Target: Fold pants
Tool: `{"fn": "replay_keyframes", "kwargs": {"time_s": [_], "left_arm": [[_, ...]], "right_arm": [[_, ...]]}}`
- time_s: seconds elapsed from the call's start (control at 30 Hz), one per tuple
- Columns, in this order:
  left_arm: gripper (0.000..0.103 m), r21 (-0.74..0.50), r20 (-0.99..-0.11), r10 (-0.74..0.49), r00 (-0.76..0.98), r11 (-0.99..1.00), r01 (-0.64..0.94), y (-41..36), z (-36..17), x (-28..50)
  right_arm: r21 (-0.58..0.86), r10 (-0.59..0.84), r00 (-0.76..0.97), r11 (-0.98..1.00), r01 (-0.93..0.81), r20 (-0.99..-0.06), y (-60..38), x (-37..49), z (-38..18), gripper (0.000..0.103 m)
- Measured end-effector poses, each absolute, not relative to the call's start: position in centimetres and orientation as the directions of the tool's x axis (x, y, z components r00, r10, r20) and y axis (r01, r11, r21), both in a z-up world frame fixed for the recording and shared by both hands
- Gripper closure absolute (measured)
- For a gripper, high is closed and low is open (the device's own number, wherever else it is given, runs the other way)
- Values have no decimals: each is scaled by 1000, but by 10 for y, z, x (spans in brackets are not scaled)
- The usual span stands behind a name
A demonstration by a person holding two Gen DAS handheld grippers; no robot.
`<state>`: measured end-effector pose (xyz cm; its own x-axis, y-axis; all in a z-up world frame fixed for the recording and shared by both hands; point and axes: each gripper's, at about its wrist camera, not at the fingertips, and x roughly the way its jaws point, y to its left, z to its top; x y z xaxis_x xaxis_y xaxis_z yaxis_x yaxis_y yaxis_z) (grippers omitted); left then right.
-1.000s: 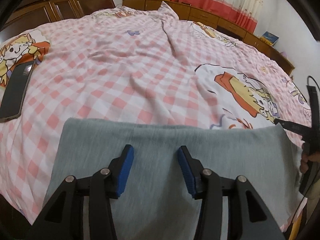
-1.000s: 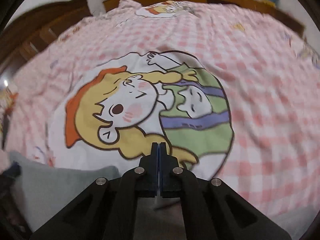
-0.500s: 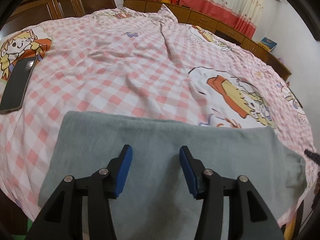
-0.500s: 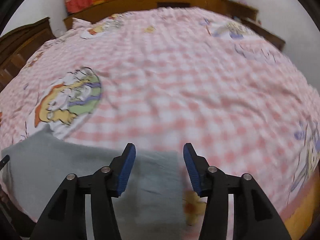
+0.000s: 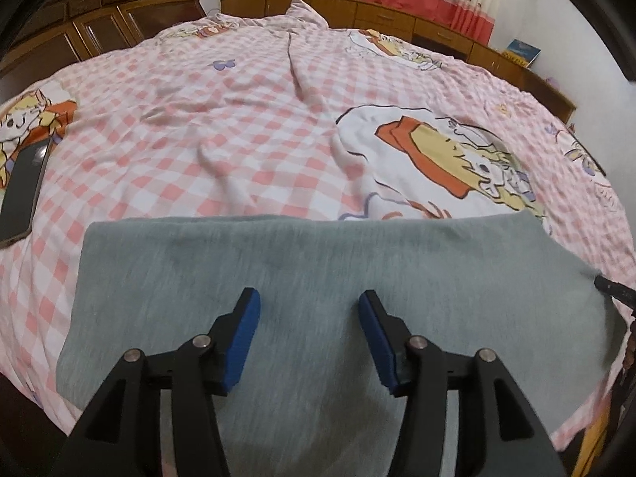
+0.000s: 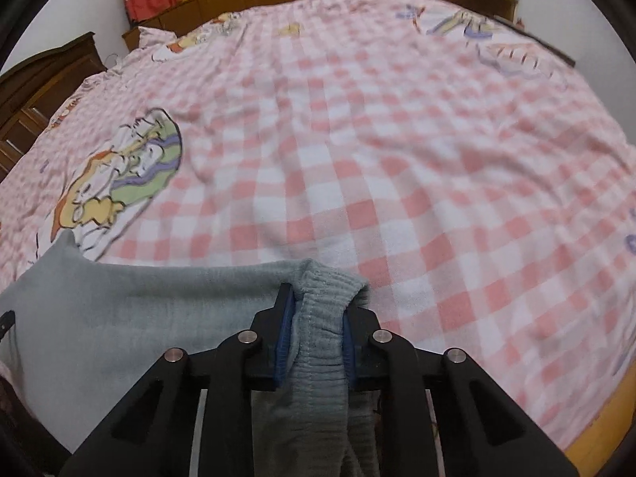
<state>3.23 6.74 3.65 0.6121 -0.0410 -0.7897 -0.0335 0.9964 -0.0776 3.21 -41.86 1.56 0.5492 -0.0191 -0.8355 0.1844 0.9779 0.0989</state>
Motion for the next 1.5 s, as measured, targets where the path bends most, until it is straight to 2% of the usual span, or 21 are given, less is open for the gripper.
{"fn": "replay_keyframes", "kwargs": {"time_s": [0.17,0.33,0.47,0.73,0.83,0.9,1.07,1.3,1.4,1.5], "left_arm": [[43,-48,-780,-6,626,998,-51,62,33,39],[43,-57,-780,-22,625,998,-36,61,37,33],[43,-103,-780,-72,622,995,-14,57,43,21],[35,-122,-785,-113,610,992,26,49,46,-11],[33,-129,-790,-118,601,991,25,53,43,-15],[32,-130,-796,-116,595,991,19,56,39,-16],[32,-148,-822,-99,561,988,-42,71,27,-15],[32,-172,-809,-91,581,981,-85,102,30,-36],[31,-180,-792,-94,603,980,-83,122,38,-48],[27,-150,-780,-63,622,985,-89,144,46,-56]], "right_arm": [[180,71,545,972,149,-835,-430,23,27,78],[94,-20,595,983,160,-803,-427,-14,67,76],[95,4,615,989,115,-789,-411,-45,80,76],[119,53,546,989,87,-836,-370,-69,37,76],[100,7,519,983,151,-855,-373,-71,20,76],[149,21,497,964,219,-868,-383,-75,11,76],[174,24,510,953,249,-860,-385,-89,-1,76],[260,74,523,920,292,-849,-394,-94,-1,75],[171,-10,502,934,313,-865,-377,-93,16,75],[84,-57,528,967,239,-847,-344,-91,37,73]]}}
